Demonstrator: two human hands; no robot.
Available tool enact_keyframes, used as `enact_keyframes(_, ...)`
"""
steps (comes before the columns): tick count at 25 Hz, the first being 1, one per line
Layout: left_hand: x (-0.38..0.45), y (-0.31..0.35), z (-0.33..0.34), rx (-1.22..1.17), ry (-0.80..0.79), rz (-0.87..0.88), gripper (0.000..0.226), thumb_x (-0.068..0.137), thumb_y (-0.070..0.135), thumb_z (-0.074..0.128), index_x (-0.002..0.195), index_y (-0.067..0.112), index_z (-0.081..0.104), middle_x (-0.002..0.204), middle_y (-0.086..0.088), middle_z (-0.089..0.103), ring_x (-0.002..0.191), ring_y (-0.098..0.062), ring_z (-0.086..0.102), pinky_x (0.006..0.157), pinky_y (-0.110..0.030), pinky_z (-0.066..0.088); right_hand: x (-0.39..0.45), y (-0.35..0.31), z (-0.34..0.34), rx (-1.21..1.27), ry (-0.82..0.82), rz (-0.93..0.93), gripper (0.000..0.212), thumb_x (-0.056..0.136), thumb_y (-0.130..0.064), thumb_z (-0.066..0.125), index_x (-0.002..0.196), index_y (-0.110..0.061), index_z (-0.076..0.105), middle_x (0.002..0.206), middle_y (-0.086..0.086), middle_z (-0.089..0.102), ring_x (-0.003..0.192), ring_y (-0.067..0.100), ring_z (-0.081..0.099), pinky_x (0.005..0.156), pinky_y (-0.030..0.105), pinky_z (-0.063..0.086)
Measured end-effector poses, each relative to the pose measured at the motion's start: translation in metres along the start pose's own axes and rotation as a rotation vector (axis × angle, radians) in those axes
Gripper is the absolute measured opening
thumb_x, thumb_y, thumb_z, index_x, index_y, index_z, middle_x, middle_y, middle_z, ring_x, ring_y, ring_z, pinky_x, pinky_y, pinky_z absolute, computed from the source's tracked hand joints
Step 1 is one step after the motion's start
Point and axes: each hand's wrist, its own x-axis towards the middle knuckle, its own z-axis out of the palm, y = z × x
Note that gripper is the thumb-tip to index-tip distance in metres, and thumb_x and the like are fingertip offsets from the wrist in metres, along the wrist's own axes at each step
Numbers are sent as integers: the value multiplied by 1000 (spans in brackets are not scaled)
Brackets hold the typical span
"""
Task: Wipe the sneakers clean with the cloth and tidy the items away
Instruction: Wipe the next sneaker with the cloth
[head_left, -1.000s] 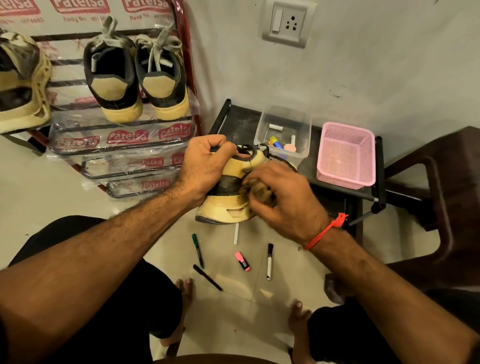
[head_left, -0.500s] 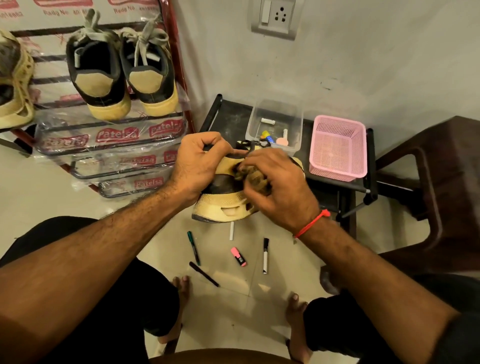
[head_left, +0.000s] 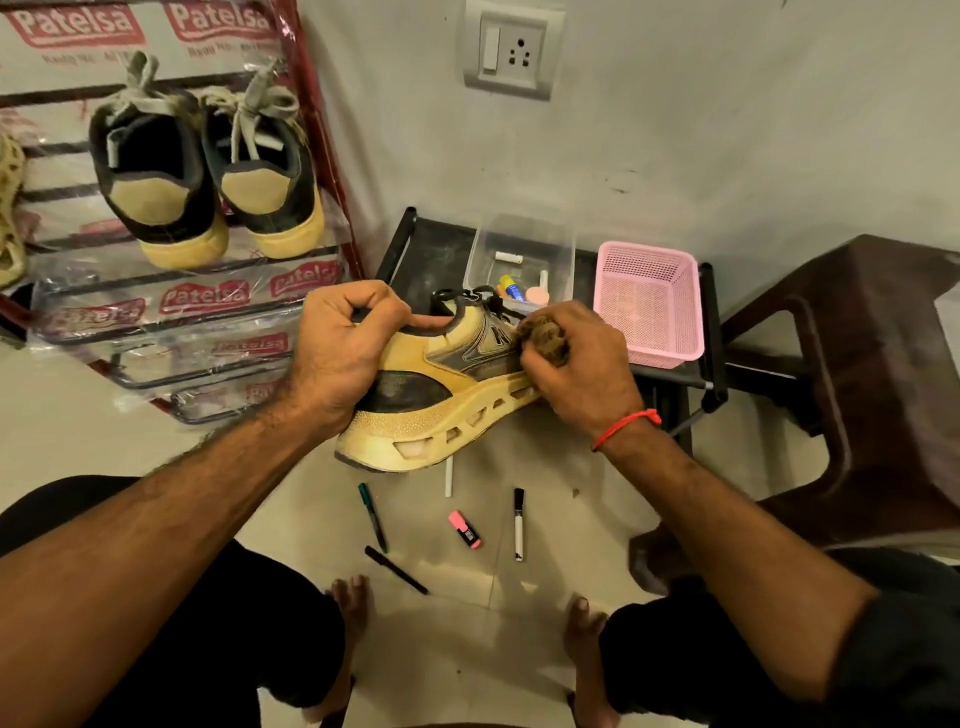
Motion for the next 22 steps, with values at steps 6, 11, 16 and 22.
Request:
enact_keyframes(6, 0, 2, 5, 0, -19, 50, 39, 83, 13, 61, 71, -21, 49, 71, -27, 57, 85, -28, 78, 68, -37, 58, -32, -51, 12, 97, -105, -426, 24, 85, -19, 64, 105, -7, 68, 106, 7, 65, 105, 20, 57, 99, 30, 44)
enact_keyframes(11, 0, 6, -5, -50, -25, 57, 36, 80, 21, 63, 64, -8, 49, 60, -2, 63, 86, -33, 77, 66, -39, 59, 3, 20, -2, 4, 81, 189, 16, 84, -10, 70, 99, -9, 67, 98, 2, 59, 93, 18, 55, 88, 47, 51)
enact_keyframes(16, -2, 7, -1, -42, -35, 46, 25, 85, 9, 59, 62, 2, 52, 58, 5, 64, 85, -30, 77, 66, -31, 60, -39, -65, 18, 179, -41, -337, 20, 84, -14, 66, 103, -8, 68, 105, 6, 65, 103, 21, 58, 97, 31, 46)
enact_keyframes(22, -2, 10, -9, 3, -62, 95, 34, 83, 10, 60, 65, -17, 48, 68, -28, 59, 86, -31, 77, 64, -39, 59, 10, 27, -7, 40, 114, 190, 15, 86, -10, 69, 101, -9, 68, 98, -1, 60, 90, 12, 54, 88, 40, 51)
